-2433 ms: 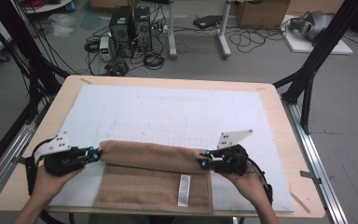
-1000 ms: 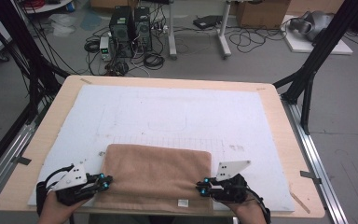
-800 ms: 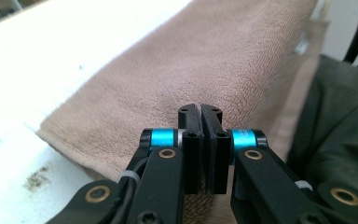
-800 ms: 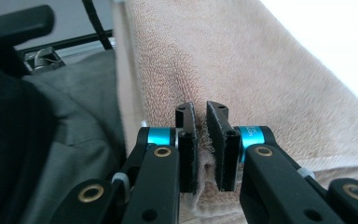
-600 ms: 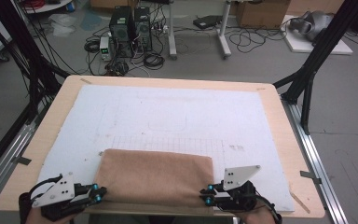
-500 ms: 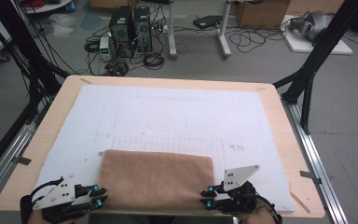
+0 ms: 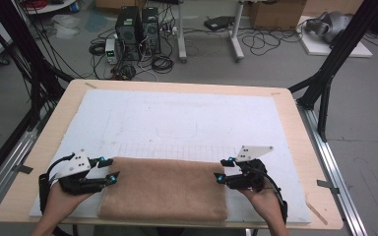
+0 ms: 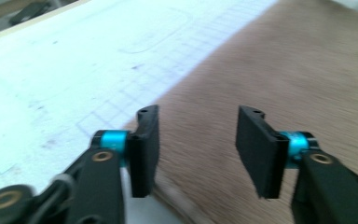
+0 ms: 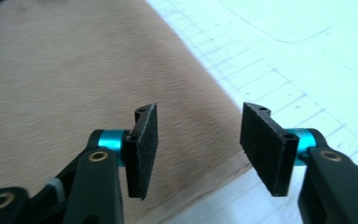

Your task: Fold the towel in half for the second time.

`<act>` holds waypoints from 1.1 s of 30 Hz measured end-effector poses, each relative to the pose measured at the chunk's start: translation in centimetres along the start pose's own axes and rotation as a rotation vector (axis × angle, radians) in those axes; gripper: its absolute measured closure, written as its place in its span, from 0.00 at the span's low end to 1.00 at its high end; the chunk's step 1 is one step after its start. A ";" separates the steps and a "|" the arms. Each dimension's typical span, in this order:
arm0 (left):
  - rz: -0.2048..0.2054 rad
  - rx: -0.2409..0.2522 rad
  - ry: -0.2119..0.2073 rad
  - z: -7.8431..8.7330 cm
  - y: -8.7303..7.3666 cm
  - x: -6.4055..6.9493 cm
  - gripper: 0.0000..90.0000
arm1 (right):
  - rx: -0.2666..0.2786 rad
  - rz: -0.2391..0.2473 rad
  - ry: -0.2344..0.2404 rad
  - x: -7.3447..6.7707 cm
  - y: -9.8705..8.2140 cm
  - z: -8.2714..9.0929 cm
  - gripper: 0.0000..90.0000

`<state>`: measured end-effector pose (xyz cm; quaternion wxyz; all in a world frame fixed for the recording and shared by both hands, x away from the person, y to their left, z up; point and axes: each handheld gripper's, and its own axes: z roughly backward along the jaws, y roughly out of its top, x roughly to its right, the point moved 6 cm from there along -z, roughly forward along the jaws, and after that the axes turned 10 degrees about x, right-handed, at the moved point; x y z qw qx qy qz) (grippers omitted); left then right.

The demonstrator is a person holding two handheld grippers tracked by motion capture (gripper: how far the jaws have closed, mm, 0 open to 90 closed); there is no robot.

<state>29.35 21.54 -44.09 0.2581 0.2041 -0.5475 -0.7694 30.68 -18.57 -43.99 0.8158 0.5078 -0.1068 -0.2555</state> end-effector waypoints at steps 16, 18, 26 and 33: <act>0.073 -0.119 0.014 -3.6 -2.4 -3.3 0.49 | -0.102 -0.019 -0.005 2.5 -1.5 -3.3 0.46; 0.074 -0.146 0.004 -3.9 -2.7 -3.2 0.52 | -0.111 -0.019 0.012 2.2 -2.0 -3.7 0.49; 0.083 -0.152 -0.013 -3.8 -2.8 -3.1 0.60 | -0.089 -0.061 0.036 2.3 -2.4 -3.7 0.51; 0.073 -0.147 0.020 -3.8 -2.7 -3.4 0.49 | -0.078 -0.074 -0.002 3.4 -2.0 -3.1 0.45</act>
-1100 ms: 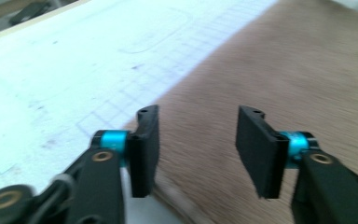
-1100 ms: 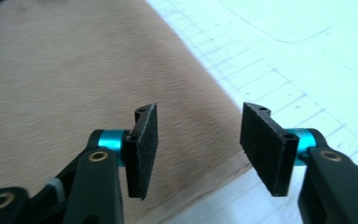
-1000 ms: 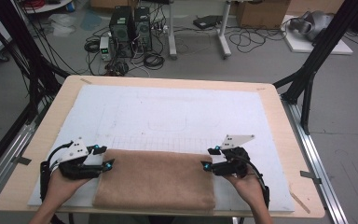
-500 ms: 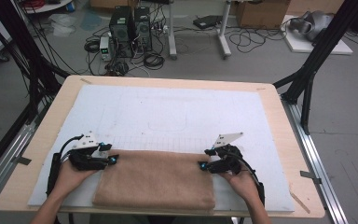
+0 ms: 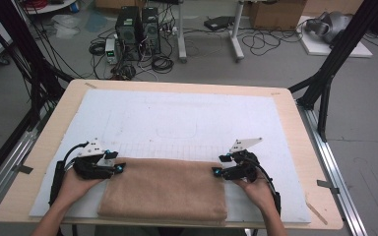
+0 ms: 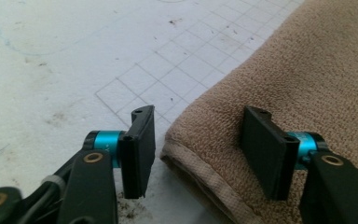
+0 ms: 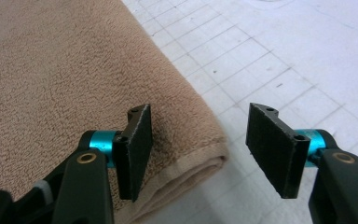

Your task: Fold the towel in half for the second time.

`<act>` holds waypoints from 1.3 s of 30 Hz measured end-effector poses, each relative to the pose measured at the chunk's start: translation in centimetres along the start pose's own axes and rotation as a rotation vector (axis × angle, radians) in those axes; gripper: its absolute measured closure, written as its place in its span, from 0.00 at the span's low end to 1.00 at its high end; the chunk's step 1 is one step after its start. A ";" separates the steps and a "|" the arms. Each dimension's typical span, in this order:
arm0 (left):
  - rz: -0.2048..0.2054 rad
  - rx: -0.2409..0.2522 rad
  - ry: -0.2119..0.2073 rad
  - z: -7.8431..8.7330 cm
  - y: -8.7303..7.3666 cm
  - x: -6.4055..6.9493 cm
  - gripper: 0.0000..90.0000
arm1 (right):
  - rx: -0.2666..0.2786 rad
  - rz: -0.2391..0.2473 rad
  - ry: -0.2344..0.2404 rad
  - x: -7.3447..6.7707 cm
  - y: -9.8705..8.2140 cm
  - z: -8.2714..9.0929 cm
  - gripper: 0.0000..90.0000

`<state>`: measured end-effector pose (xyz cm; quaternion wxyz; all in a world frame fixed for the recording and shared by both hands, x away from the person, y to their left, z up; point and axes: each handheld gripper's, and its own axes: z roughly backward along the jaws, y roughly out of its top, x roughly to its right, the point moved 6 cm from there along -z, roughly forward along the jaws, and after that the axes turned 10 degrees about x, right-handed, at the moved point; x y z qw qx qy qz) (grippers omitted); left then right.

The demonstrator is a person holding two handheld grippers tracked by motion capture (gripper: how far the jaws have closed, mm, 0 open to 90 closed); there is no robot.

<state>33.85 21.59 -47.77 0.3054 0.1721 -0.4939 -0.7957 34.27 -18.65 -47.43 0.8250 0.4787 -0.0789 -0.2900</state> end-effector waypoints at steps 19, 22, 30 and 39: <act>0.010 0.024 0.010 0.2 -0.2 1.0 0.85 | -0.025 0.000 0.056 -1.2 -0.3 -0.5 0.86; 0.003 0.037 0.019 0.5 0.1 1.0 0.86 | -0.014 0.013 0.054 -1.2 0.2 0.0 0.86; -0.021 0.106 0.094 1.1 2.7 0.2 0.87 | 0.016 0.091 0.003 -0.9 3.4 1.0 0.87; -0.048 0.139 0.163 -0.4 7.6 -2.6 0.87 | 0.022 0.123 -0.087 2.3 7.6 0.9 0.86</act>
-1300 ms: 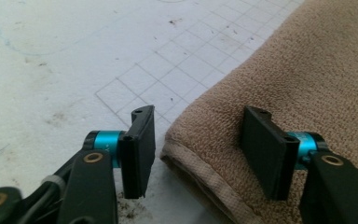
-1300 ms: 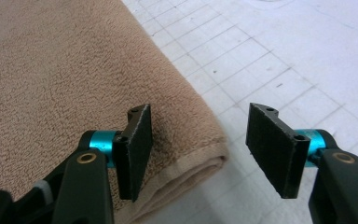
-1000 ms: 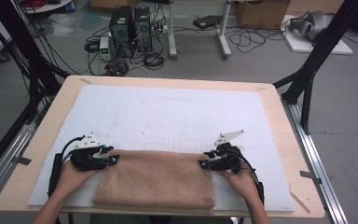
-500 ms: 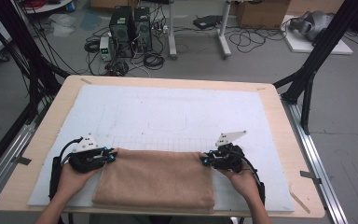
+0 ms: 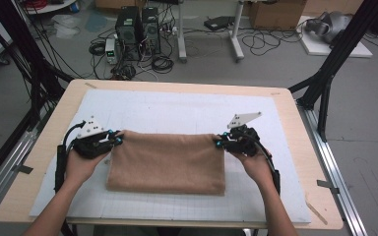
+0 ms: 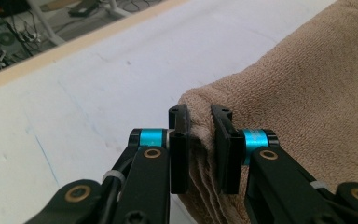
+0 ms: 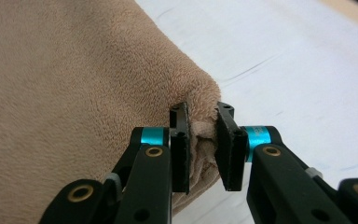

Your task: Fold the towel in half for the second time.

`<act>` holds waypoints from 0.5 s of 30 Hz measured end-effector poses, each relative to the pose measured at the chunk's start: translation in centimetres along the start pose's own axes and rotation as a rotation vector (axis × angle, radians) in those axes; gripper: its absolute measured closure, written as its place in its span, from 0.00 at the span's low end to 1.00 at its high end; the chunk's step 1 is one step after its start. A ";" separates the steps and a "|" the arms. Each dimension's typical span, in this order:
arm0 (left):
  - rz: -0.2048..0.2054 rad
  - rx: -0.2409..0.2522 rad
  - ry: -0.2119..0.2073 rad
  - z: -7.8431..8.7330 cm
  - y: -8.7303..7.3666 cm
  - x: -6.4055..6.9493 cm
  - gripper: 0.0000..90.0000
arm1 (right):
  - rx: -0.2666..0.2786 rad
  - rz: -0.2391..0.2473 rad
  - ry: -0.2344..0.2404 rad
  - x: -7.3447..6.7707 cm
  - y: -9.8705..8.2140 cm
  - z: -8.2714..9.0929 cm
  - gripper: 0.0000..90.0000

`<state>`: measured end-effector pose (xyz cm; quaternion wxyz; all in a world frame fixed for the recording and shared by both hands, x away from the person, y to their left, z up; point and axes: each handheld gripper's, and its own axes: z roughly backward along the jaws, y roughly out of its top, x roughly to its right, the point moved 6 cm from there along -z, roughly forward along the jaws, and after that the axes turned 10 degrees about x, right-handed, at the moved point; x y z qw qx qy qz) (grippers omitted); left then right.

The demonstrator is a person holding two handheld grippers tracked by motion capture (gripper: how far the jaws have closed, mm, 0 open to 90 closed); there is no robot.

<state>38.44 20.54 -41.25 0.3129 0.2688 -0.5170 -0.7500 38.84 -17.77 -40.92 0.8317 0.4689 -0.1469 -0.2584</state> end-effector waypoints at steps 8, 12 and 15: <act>0.001 0.008 0.051 -2.7 2.7 -2.5 0.86 | 0.027 -0.027 -0.044 3.4 2.8 -0.7 0.86; 0.010 0.012 0.080 -3.7 3.6 -3.5 0.87 | 0.032 -0.021 -0.078 4.5 3.6 -1.2 0.86; 0.004 0.014 0.130 -4.4 3.9 -4.5 0.78 | 0.048 -0.033 -0.125 5.6 4.4 -1.9 0.68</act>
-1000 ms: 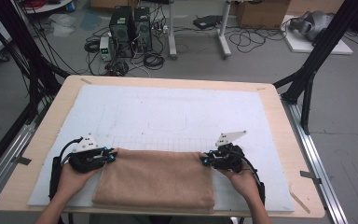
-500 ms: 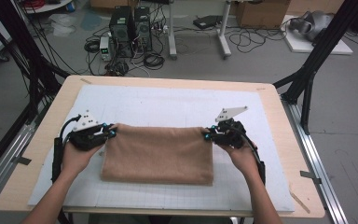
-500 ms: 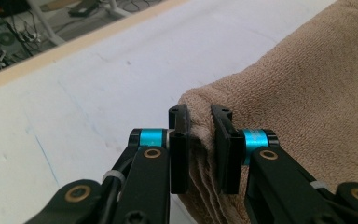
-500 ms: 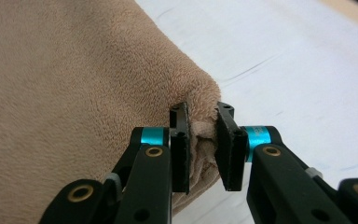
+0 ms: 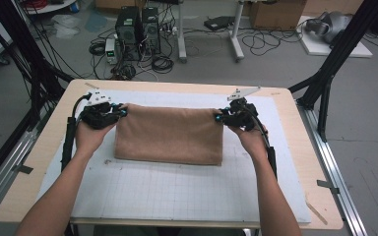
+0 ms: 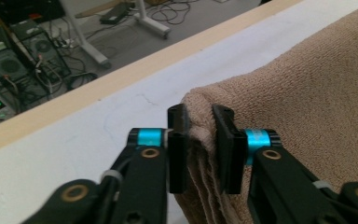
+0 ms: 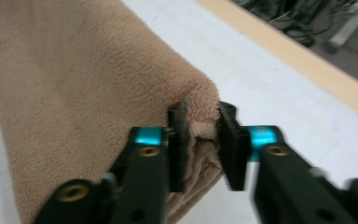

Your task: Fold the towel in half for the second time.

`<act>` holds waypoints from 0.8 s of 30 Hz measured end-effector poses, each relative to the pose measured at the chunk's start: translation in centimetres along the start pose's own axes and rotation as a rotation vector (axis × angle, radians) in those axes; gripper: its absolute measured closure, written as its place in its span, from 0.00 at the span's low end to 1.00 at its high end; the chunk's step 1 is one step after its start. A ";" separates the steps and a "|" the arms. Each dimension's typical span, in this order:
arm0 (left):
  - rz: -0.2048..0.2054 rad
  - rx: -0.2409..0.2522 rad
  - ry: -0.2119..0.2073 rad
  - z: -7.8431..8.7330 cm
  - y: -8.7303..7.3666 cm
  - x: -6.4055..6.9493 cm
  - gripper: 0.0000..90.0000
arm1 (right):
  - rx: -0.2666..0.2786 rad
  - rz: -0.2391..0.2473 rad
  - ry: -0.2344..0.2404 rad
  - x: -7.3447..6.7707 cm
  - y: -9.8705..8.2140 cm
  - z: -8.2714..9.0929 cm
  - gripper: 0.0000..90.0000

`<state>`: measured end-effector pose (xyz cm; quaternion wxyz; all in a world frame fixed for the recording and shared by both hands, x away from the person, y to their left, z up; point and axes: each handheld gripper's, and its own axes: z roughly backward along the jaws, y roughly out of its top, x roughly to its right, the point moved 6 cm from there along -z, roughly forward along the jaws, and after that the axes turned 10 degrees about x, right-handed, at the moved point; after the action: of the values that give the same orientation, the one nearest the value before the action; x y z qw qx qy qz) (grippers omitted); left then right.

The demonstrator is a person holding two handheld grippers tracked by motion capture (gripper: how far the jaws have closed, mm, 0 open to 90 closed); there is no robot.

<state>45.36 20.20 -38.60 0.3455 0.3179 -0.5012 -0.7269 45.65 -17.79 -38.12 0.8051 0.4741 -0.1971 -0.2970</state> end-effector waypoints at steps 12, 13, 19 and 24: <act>0.079 -0.039 -0.057 0.7 -1.7 0.3 0.58 | -0.005 -0.067 0.022 -0.3 -0.9 -0.3 0.51; 0.076 -0.047 -0.063 0.8 -1.8 0.4 0.57 | 0.001 -0.073 0.025 -0.4 -0.9 -0.3 0.50; 0.061 -0.021 -0.102 1.2 -1.1 1.5 0.53 | 0.024 -0.097 0.031 -0.9 -1.0 -0.1 0.42; 0.060 -0.041 -0.125 1.2 -1.2 2.1 0.50 | 0.029 -0.091 0.032 -1.1 -1.1 -0.1 0.38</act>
<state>43.03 19.39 -39.64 0.3415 0.2497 -0.5161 -0.7447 44.55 -17.35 -39.15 0.7867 0.4990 -0.1668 -0.3229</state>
